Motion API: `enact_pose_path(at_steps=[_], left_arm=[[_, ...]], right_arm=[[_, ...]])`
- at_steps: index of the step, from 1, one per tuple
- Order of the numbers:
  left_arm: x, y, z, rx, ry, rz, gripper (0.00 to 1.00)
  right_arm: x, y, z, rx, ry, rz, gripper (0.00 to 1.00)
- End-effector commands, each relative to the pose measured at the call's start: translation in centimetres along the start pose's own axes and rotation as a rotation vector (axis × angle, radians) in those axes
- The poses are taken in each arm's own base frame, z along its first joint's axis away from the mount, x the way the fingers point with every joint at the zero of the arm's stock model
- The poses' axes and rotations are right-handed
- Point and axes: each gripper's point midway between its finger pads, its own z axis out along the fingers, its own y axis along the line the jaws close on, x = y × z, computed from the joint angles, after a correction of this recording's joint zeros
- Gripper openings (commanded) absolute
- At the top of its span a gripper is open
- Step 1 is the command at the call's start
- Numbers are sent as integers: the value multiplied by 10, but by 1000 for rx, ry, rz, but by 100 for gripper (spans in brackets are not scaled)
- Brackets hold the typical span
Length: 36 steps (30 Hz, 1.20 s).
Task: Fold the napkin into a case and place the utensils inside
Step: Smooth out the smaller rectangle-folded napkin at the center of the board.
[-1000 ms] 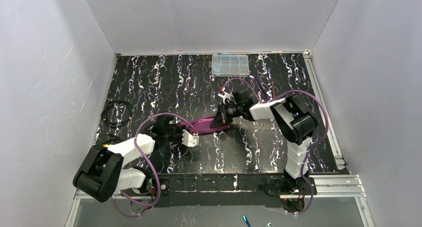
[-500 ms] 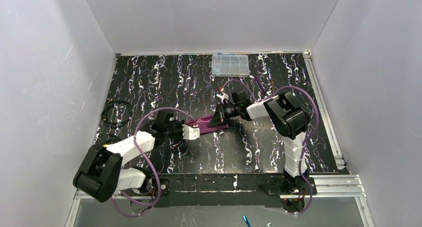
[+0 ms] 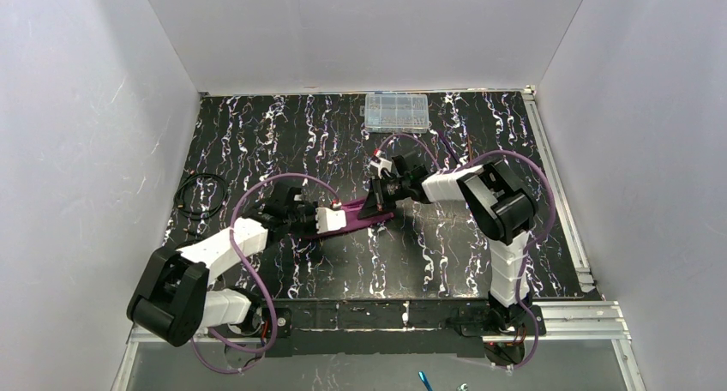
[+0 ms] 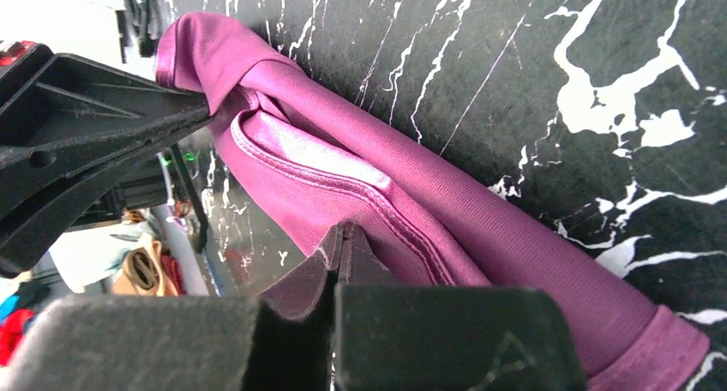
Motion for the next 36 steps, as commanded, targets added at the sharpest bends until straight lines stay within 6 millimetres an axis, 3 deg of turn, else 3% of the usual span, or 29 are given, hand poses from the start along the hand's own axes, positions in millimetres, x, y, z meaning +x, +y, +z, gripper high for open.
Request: enact_pose_path(at_steps=[1, 6, 12, 17, 22, 30, 31, 32, 36], left_arm=[[-4, -13, 1, 85, -19, -29, 0], [11, -24, 7, 111, 12, 26, 0], [16, -32, 6, 138, 24, 62, 2], [13, -28, -1, 142, 44, 14, 27], [-7, -22, -18, 187, 36, -21, 57], [-61, -1, -67, 255, -74, 15, 80], [-61, -5, -73, 287, -69, 10, 83], [-59, -7, -76, 306, -65, 9, 97], [-28, -20, -71, 362, -9, -13, 98]], right_arm=[[3, -26, -6, 212, 4, -35, 1], [-5, 11, 4, 120, 33, -106, 1], [20, -13, 17, 122, 90, -59, 1], [38, -39, 19, 171, 128, -30, 1], [44, -47, 15, 197, 144, -33, 1], [44, -47, 15, 194, 148, -32, 1], [43, -46, 15, 192, 148, -33, 1], [43, -46, 15, 191, 148, -33, 1], [40, -43, 16, 181, 142, -31, 1]])
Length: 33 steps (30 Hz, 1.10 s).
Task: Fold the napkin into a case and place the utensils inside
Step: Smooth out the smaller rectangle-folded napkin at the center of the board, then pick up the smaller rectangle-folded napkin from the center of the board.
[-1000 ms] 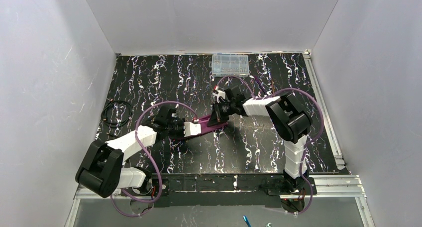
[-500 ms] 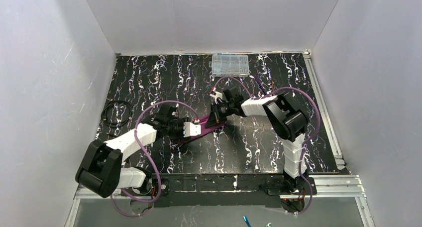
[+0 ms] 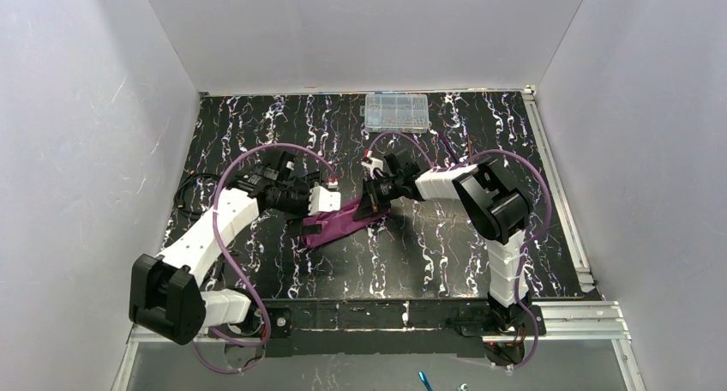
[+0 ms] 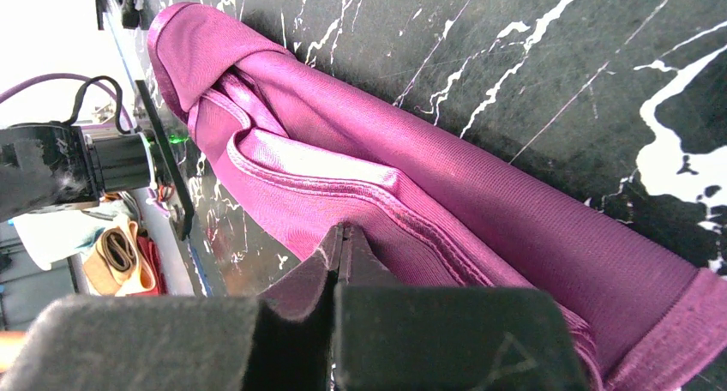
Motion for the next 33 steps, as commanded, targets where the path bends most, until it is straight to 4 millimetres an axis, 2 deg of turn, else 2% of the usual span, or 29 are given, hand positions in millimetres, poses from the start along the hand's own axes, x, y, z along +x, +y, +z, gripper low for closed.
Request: enact_pose_path(at_steps=[1, 4, 11, 16, 21, 28, 33], left_arm=[[34, -49, 3, 187, 42, -84, 98], [53, -63, 16, 212, 49, -44, 98], [62, -54, 36, 149, 3, 157, 99], [83, -50, 45, 114, 67, 240, 98], [99, -61, 49, 128, 109, 262, 98], [102, -66, 57, 129, 92, 260, 83], [112, -66, 62, 142, 128, 233, 64]], right_arm=[[39, -47, 7, 155, 86, 63, 1], [37, -44, 6, 150, 81, 60, 1], [37, -42, 4, 147, 78, 60, 1], [36, -41, 4, 143, 77, 63, 1], [36, -40, 5, 138, 77, 67, 1], [34, -38, 5, 131, 73, 74, 1], [36, -37, 4, 131, 76, 81, 1]])
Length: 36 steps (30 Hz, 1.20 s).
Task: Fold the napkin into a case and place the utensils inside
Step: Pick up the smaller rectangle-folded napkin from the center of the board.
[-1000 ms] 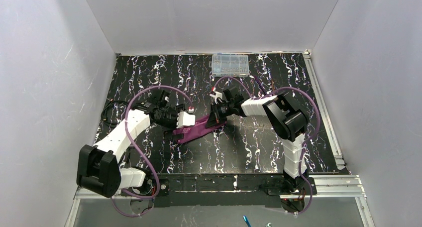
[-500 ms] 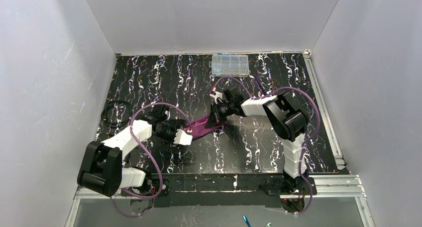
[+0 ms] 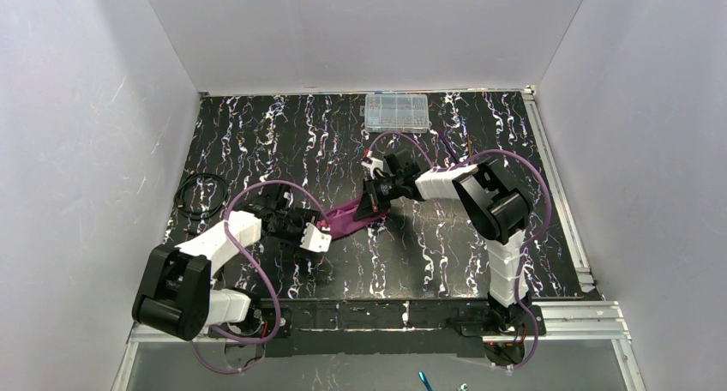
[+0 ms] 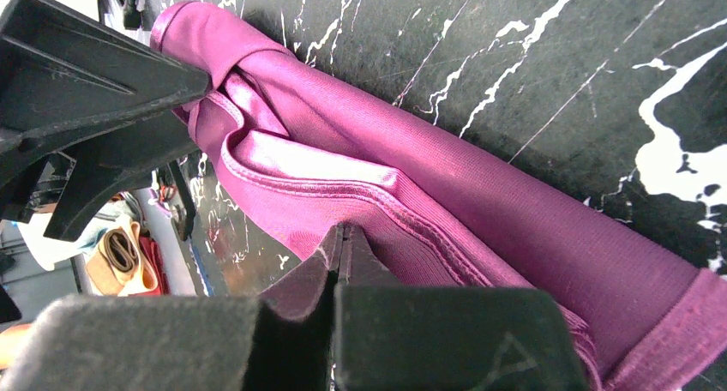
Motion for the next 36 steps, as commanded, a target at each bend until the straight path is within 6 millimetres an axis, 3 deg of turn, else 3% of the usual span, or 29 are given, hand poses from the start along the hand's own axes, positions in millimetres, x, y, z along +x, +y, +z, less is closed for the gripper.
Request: enact_pose_path(at_steps=[1, 5, 7, 12, 15, 16, 17, 21, 22, 24, 26, 32, 36], left_arm=[[23, -30, 11, 100, 78, -45, 63], [25, -31, 8, 133, 98, -76, 61], [27, -32, 7, 159, 114, -109, 55], [27, -25, 5, 181, 123, -153, 20], [21, -20, 4, 188, 108, -156, 16], [20, -18, 4, 186, 104, -149, 4], [19, -16, 3, 181, 101, -148, 0], [13, -17, -1, 198, 87, -149, 0], [12, -18, -3, 206, 83, -147, 0], [7, -18, -5, 214, 69, -154, 0], [0, -17, -9, 217, 47, -184, 0], [-22, -16, -16, 242, -32, -267, 0], [-23, -24, -15, 270, -38, -276, 0]], right_arm=[[36, -38, 4, 135, 77, 76, 1], [36, -36, 3, 130, 79, 77, 1], [36, -35, 3, 128, 81, 75, 1], [34, -32, 1, 117, 83, 70, 1], [29, -28, 0, 114, 75, 61, 1], [27, -27, -1, 115, 68, 53, 1], [23, -24, -2, 113, 59, 43, 1], [-7, -2, -16, 100, -17, -75, 1], [-13, 1, -23, 114, -23, -110, 6], [-28, 3, -38, 181, -50, -221, 25], [-41, 6, -57, 251, -90, -361, 35], [-68, 16, -88, 340, -255, -619, 41], [-97, 12, -71, 343, -289, -615, 32]])
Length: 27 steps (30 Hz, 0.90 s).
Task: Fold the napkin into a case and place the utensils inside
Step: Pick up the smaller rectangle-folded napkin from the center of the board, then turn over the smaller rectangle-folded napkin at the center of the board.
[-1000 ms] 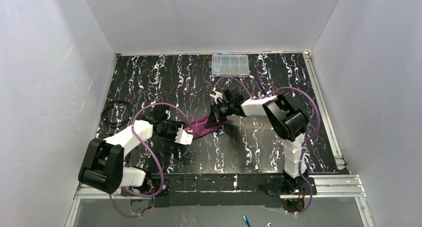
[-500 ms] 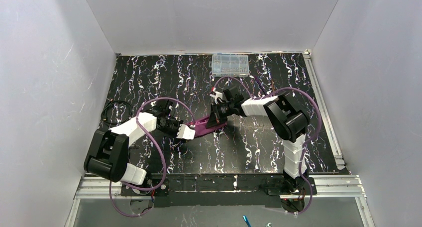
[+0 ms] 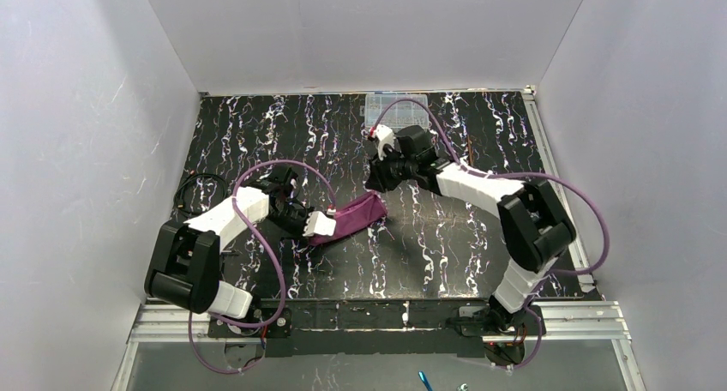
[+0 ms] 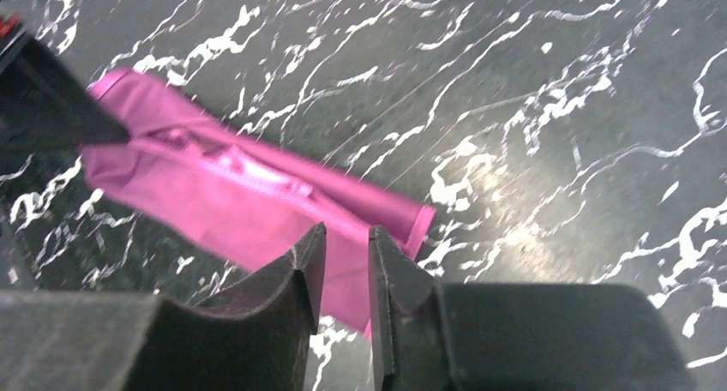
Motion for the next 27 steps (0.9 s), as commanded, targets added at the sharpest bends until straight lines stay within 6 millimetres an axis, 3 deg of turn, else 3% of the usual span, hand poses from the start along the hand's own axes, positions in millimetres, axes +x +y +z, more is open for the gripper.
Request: enact_pose_path(at_steps=[1, 5, 9, 15, 20, 27], left_arm=[[-8, -20, -1, 75, -43, -54, 0], [-4, -23, -3, 86, -14, -62, 0], [-7, -18, -7, 73, -18, -83, 0], [-48, 20, -40, 66, -148, -347, 0], [-86, 29, -61, 235, -263, -643, 0], [-138, 22, -77, 613, -502, -1057, 0]], right_arm=[[-22, -26, 31, 62, -50, -74, 28], [-13, -15, 59, 25, -22, -134, 24], [9, -5, 71, -18, 25, -146, 23], [18, 8, 66, -108, 74, -203, 18], [50, 3, 48, -134, 207, -115, 12], [54, -31, -17, -130, 148, 205, 10]])
